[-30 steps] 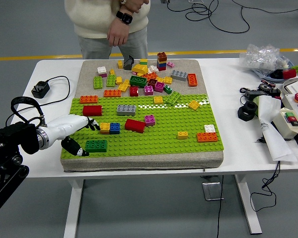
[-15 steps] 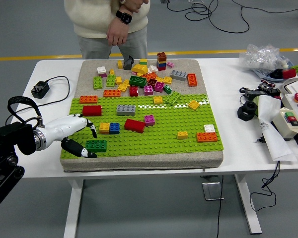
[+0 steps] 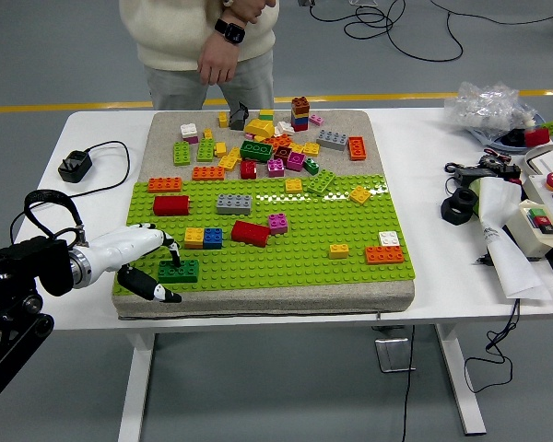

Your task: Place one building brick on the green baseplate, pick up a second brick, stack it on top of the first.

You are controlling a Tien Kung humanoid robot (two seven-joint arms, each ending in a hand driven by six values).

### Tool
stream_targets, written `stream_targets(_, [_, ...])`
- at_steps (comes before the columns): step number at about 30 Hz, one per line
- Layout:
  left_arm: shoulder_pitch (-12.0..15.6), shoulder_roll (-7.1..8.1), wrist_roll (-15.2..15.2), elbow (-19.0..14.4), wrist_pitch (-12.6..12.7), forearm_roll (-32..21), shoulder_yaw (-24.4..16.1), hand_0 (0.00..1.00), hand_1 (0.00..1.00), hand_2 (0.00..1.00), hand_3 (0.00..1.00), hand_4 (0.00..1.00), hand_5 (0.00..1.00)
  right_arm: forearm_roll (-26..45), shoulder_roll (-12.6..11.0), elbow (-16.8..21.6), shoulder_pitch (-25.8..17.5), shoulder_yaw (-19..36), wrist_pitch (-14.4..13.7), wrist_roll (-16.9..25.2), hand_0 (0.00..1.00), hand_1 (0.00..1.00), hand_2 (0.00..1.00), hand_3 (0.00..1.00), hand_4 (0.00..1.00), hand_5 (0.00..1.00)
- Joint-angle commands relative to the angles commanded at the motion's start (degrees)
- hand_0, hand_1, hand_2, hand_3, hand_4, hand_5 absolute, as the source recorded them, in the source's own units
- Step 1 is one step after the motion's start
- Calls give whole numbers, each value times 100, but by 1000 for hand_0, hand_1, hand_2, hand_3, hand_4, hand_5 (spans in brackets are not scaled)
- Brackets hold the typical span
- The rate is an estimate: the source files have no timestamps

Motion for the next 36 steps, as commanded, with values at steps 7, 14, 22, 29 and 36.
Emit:
stream_targets(7, [-18, -72, -2, 123, 28, 1, 22, 998, 915, 900, 592, 998, 475, -4, 5, 0, 0, -2, 1, 0, 764, 704, 736, 749, 998, 628])
stream_targets(14, [-24, -124, 6, 189, 55, -3, 32, 998, 916, 899, 589, 998, 474, 1, 7, 0, -2, -2, 2, -1, 764, 704, 736, 749, 998, 629])
stream_targets(22, [-36, -171, 11, 263, 98, 14, 38, 998, 916, 897, 589, 998, 472, 11, 6, 0, 10, -3, 0, 2, 764, 705, 737, 749, 998, 629])
stream_targets(29, [-60, -209, 36, 328, 144, 21, 54, 998, 918, 899, 587, 998, 472, 12, 3, 0, 16, 1, 0, 1, 764, 704, 737, 749, 998, 628])
stream_targets(36, [-71, -229, 47, 381, 166, 20, 68, 998, 918, 899, 584, 998, 472, 17, 4, 0, 17, -3, 1, 3, 764, 704, 737, 749, 998, 628])
